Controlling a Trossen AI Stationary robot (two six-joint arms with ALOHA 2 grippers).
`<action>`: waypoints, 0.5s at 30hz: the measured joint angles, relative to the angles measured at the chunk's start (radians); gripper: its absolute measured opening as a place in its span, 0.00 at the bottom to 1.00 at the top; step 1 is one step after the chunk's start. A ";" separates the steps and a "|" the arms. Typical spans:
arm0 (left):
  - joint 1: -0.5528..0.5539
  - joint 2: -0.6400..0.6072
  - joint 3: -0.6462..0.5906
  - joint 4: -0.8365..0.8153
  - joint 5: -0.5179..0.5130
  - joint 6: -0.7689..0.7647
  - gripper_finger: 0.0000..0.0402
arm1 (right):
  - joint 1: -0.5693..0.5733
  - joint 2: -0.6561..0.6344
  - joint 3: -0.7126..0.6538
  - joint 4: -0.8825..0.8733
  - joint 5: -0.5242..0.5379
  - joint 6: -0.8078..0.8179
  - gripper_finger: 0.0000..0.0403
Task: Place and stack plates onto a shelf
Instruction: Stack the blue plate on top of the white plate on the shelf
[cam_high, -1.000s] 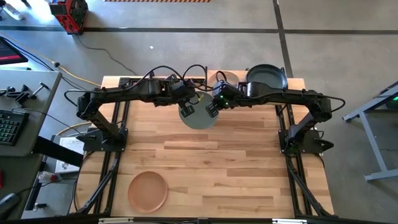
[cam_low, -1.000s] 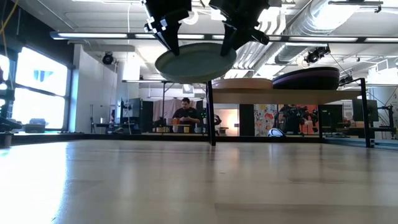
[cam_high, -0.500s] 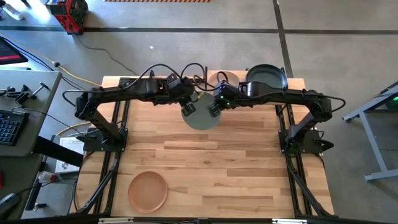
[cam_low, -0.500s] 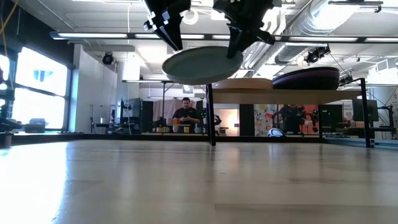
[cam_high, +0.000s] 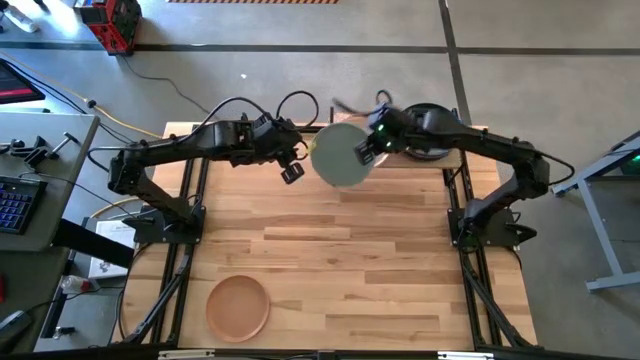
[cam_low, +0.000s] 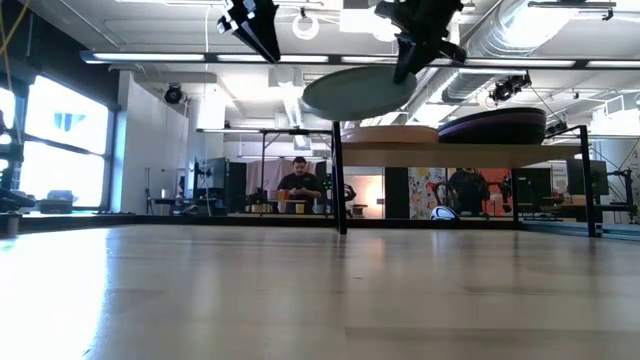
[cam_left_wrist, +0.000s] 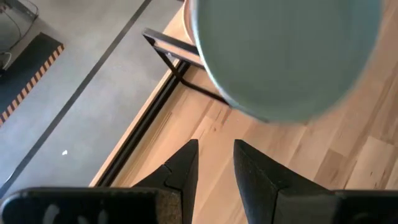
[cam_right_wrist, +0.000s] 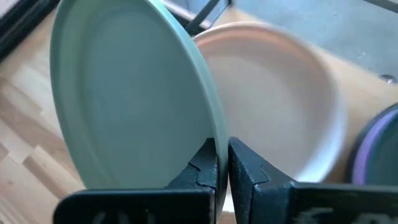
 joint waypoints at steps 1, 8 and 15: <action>0.000 -0.003 0.000 -0.008 0.000 0.000 0.22 | -0.025 -0.012 0.000 0.001 -0.014 -0.012 0.00; 0.000 -0.009 0.000 -0.019 0.000 0.000 0.22 | -0.226 -0.058 0.000 0.001 -0.164 -0.099 0.00; 0.000 -0.009 0.000 -0.059 0.000 0.000 0.22 | -0.426 -0.042 0.000 -0.004 -0.434 -0.184 0.00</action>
